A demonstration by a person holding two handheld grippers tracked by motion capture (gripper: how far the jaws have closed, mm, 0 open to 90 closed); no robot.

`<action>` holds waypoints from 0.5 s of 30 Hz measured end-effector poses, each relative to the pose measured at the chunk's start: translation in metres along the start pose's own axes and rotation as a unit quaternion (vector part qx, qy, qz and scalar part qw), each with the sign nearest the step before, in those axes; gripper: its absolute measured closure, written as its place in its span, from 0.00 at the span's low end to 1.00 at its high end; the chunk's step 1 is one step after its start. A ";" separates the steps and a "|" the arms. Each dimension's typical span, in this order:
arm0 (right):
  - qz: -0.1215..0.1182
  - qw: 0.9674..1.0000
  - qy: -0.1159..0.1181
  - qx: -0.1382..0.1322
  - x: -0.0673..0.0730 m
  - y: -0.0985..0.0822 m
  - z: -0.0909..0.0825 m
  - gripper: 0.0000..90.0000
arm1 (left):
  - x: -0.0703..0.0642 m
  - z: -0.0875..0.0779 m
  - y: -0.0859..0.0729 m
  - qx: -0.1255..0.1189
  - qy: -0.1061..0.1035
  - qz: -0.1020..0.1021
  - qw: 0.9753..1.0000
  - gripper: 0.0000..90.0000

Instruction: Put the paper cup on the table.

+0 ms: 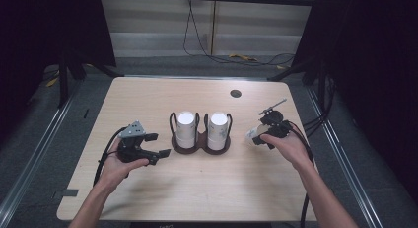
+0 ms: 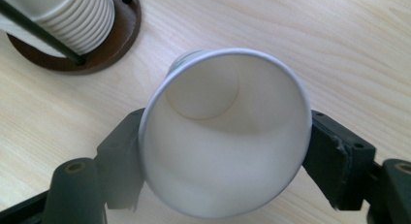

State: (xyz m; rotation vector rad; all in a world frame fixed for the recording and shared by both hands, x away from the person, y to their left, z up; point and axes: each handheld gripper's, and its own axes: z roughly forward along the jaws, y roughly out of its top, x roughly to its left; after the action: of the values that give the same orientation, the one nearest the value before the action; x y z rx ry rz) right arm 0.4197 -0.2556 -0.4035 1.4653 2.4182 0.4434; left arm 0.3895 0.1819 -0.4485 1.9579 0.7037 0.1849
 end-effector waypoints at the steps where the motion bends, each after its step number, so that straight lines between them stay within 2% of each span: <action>1: 0.001 1.000 0.001 0.006 0.000 0.001 0.001 0.26 | 0.001 0.000 0.000 0.001 0.002 0.000 1.000 0.20; 3: -0.001 1.000 0.001 0.014 -0.001 0.002 0.002 0.26 | 0.001 0.000 0.000 0.000 0.001 -0.002 1.000 0.20; 4: -0.007 0.999 -0.004 0.032 -0.001 0.004 0.005 0.26 | 0.000 0.000 0.000 -0.001 -0.001 0.000 1.000 0.20; 5: -0.007 0.999 -0.004 0.032 -0.001 0.004 0.005 0.26 | 0.000 0.000 0.000 -0.001 -0.001 0.000 1.000 0.20; 6: -0.010 0.999 -0.007 0.045 -0.001 0.007 0.006 0.27 | 0.000 0.000 0.000 -0.001 -0.002 0.003 1.000 0.20; 9: -0.011 0.999 -0.007 0.048 0.000 0.009 0.008 0.27 | -0.002 0.000 0.001 -0.002 -0.005 0.005 1.000 0.20; 11: -0.015 0.998 -0.009 0.064 0.002 0.010 0.013 0.25 | -0.002 0.000 0.001 -0.001 -0.005 0.005 1.000 0.20; 13: -0.013 0.998 -0.010 0.063 0.002 0.011 0.013 0.25 | -0.001 0.000 0.002 0.002 -0.005 0.010 1.000 0.20; 15: -0.011 0.998 -0.009 0.065 0.001 0.013 0.014 0.25 | -0.002 0.000 0.002 -0.002 -0.005 0.006 1.000 0.20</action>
State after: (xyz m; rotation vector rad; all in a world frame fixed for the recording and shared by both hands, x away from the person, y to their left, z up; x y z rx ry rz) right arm 0.4350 -0.2471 -0.4112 1.4863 2.4881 0.2700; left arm 0.3886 0.1804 -0.4461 1.9591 0.6846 0.1823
